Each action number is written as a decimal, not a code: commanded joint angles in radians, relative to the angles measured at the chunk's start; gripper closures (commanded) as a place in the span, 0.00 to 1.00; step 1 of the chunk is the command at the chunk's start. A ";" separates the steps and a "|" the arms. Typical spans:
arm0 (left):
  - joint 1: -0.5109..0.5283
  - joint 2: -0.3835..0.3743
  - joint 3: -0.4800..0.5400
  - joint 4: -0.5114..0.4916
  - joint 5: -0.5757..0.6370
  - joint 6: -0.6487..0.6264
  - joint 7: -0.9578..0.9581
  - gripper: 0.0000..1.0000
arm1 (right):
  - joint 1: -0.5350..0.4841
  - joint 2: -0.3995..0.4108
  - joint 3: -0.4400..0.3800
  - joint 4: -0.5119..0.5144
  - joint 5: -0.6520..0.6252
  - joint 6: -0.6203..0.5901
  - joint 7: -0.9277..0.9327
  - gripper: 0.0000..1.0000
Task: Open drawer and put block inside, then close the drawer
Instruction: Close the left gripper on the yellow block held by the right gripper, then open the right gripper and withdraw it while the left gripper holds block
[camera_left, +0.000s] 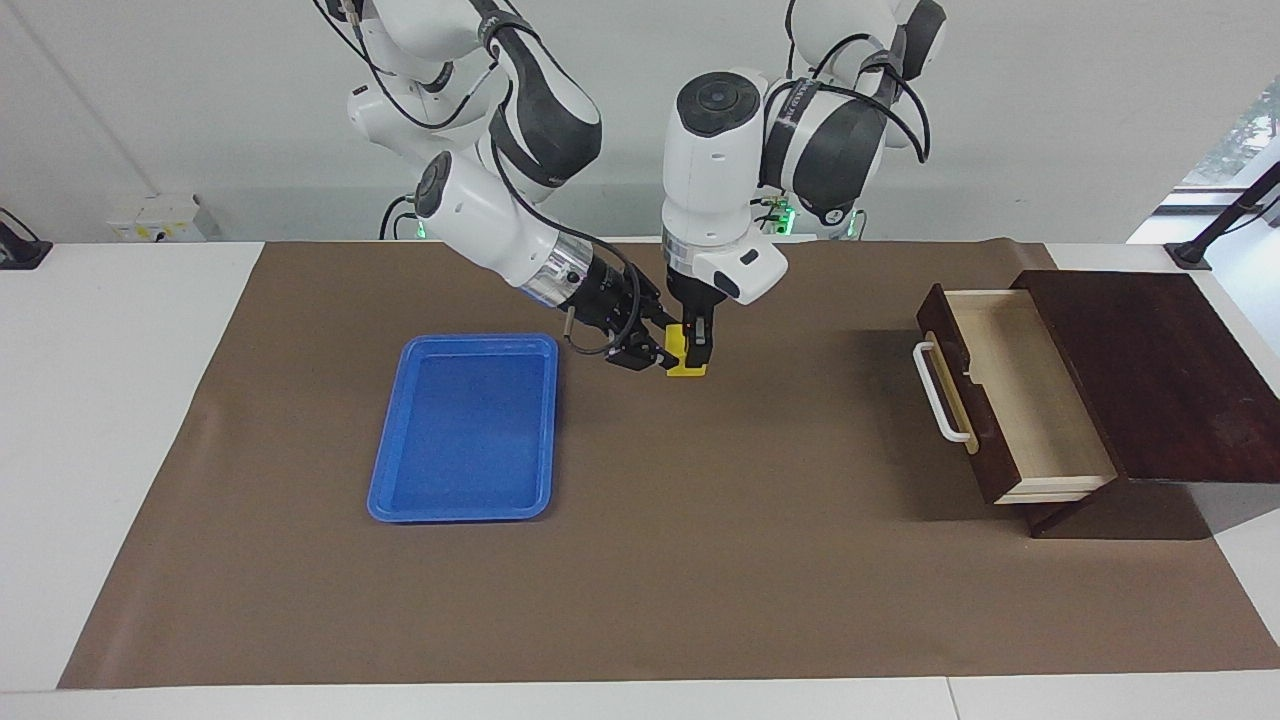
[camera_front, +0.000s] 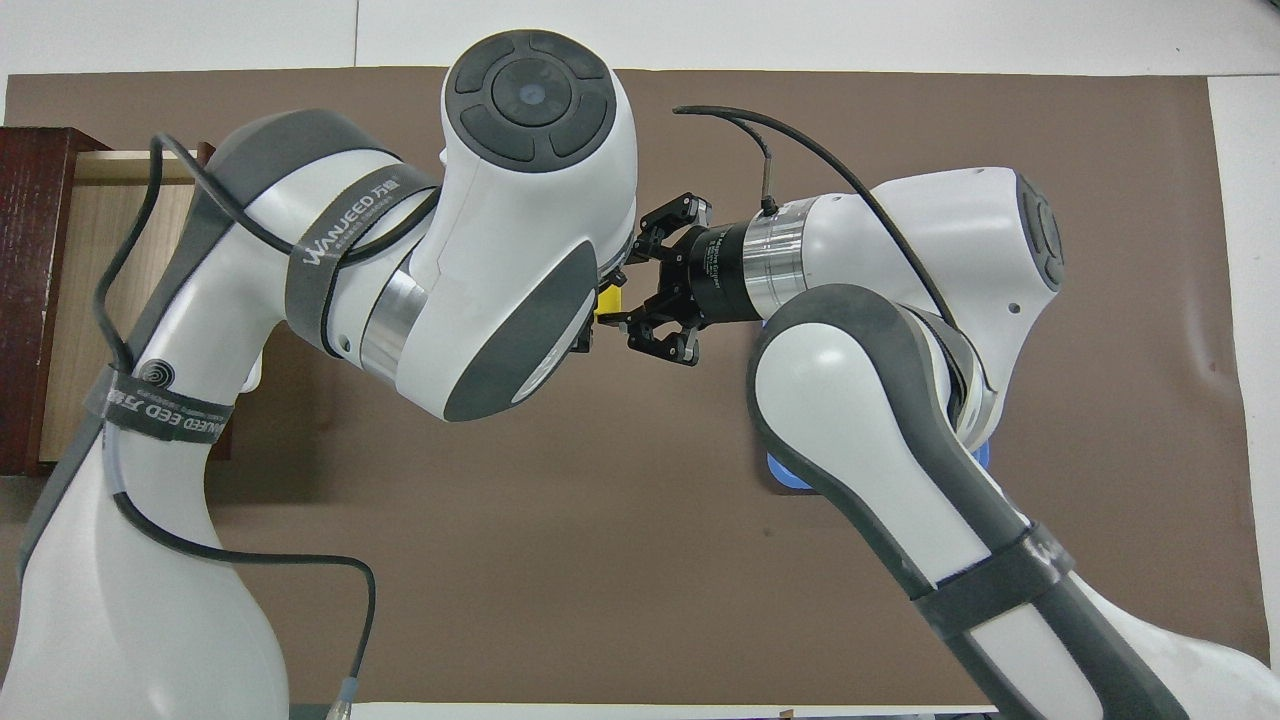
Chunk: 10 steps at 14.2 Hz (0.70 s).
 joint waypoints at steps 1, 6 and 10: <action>0.001 0.000 0.013 -0.006 0.013 0.016 0.008 1.00 | -0.012 -0.023 0.000 -0.008 0.019 -0.006 0.076 0.00; 0.026 0.000 0.025 -0.004 0.019 -0.010 0.036 1.00 | -0.078 -0.020 -0.017 0.017 0.010 -0.068 0.078 0.00; 0.101 -0.017 0.053 -0.004 0.030 -0.051 0.147 1.00 | -0.245 -0.022 -0.018 0.072 -0.069 -0.211 0.058 0.00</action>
